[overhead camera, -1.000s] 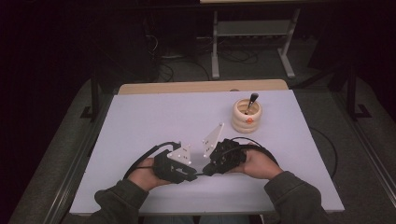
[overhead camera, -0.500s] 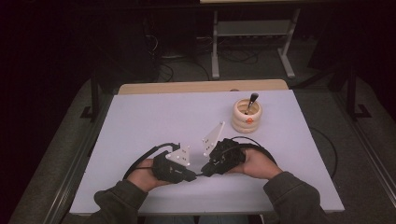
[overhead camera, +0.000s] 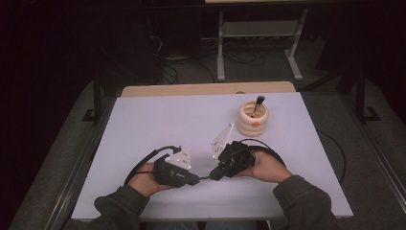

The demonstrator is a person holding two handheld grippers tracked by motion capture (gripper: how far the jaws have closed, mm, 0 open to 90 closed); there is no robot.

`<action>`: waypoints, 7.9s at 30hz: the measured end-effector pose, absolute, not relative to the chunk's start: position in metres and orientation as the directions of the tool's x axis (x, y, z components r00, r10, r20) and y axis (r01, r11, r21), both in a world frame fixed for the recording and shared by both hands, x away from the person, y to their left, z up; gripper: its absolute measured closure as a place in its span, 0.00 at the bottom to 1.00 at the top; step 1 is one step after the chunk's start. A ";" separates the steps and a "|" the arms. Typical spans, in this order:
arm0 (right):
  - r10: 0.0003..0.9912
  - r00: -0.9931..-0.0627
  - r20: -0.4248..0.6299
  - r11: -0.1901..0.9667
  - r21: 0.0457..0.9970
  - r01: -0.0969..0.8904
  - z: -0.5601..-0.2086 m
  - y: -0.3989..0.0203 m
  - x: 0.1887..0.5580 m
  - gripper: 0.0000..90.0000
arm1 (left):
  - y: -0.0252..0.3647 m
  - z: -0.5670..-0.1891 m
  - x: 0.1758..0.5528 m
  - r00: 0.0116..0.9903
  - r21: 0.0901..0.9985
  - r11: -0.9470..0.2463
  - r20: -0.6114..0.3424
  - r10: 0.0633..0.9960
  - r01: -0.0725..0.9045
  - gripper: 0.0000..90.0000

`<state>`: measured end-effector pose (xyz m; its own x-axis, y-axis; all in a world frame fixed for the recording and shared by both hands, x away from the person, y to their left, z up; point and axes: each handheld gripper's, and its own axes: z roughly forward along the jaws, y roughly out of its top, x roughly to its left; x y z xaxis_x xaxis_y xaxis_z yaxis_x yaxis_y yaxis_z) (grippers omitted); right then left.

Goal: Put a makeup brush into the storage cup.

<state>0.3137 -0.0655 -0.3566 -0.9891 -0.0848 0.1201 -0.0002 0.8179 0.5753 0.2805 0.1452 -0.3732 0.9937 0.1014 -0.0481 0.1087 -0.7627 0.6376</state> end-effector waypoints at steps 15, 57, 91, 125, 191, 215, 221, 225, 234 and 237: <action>-0.090 -0.994 0.069 0.871 0.489 -0.045 -0.346 -0.054 0.311 0.90 | 0.143 -0.374 0.279 0.992 0.618 -0.778 -0.033 0.119 0.114 0.95; 0.177 -0.967 0.181 0.614 0.748 0.252 -0.353 -0.112 0.318 0.50 | 0.151 -0.373 0.285 0.977 0.671 -0.719 -0.037 0.210 0.180 0.95; 0.088 -0.948 0.305 0.523 0.796 0.304 -0.370 -0.096 0.326 0.94 | 0.142 -0.373 0.289 0.976 0.685 -0.704 -0.048 0.213 0.188 0.89; 0.128 -0.950 0.285 0.520 0.796 0.309 -0.362 -0.099 0.324 0.93 | 0.131 -0.372 0.291 0.969 0.686 -0.699 -0.036 0.246 0.203 0.95; 0.416 -0.877 0.239 0.546 0.705 0.451 -0.321 -0.175 0.359 0.94 | 0.195 -0.383 0.285 0.903 0.734 -0.599 -0.043 0.427 0.319 0.53; 0.463 -0.859 0.218 0.535 0.704 0.467 -0.305 -0.187 0.368 0.94 | 0.199 -0.381 0.285 0.900 0.749 -0.577 -0.059 0.433 0.326 0.51; 0.486 -0.848 0.213 0.527 0.703 0.479 -0.299 -0.194 0.374 0.94 | 0.199 -0.380 0.285 0.903 0.750 -0.580 -0.053 0.427 0.319 0.50; 0.503 -0.835 0.225 0.500 0.712 0.493 -0.297 -0.204 0.380 0.94 | 0.199 -0.380 0.285 0.901 0.749 -0.578 -0.058 0.429 0.323 0.49; 0.541 -0.810 0.227 0.478 0.709 0.518 -0.286 -0.214 0.388 0.94 | 0.200 -0.380 0.286 0.899 0.748 -0.576 -0.064 0.433 0.330 0.47; 0.549 -0.805 0.225 0.473 0.711 0.521 -0.283 -0.216 0.390 0.94 | 0.200 -0.380 0.287 0.900 0.751 -0.573 -0.064 0.432 0.329 0.47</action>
<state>0.3905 -0.2158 -0.2835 -0.8050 0.5489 0.2251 0.5210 0.4725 0.7108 0.2870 0.1999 -0.3805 0.8995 0.4322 -0.0640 0.3286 -0.5728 0.7510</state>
